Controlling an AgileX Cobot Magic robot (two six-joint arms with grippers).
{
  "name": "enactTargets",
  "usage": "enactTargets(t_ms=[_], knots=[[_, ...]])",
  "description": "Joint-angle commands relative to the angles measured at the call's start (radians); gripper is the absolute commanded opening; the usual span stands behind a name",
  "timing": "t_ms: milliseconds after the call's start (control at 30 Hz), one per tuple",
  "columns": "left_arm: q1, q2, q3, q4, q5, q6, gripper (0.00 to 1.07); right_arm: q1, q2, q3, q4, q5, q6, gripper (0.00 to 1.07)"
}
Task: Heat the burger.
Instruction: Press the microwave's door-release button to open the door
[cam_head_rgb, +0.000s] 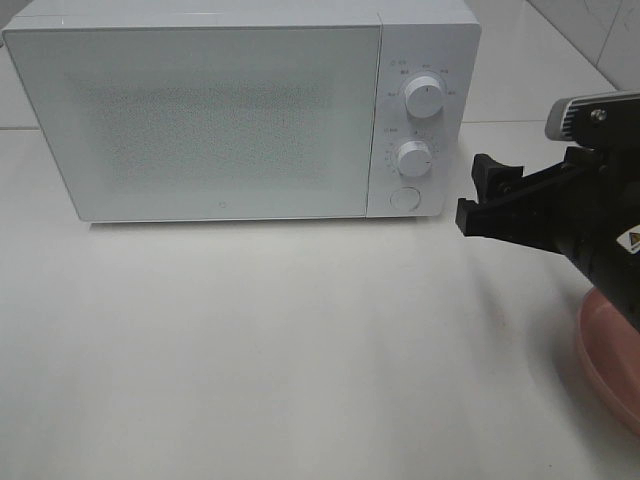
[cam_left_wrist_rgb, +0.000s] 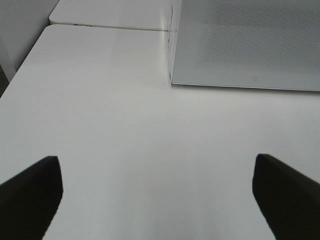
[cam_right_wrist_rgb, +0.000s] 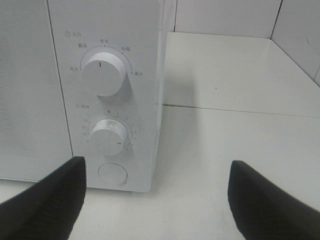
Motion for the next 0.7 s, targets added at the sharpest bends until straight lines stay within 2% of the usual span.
enactTargets(t_ms=[33, 367, 700], knots=[[-0.002, -0.027, 0.000, -0.001, -0.004, -0.003, 0.98, 0.005, 0.071, -0.001, -0.008, -0.051, 0.059, 0.73], [-0.002, -0.027, 0.000, -0.001, -0.004, -0.003, 0.98, 0.005, 0.191, -0.001, -0.008, -0.093, 0.168, 0.73], [-0.002, -0.027, 0.000, -0.001, -0.004, -0.003, 0.98, 0.005, 0.243, -0.005, -0.012, -0.093, 0.234, 0.73]])
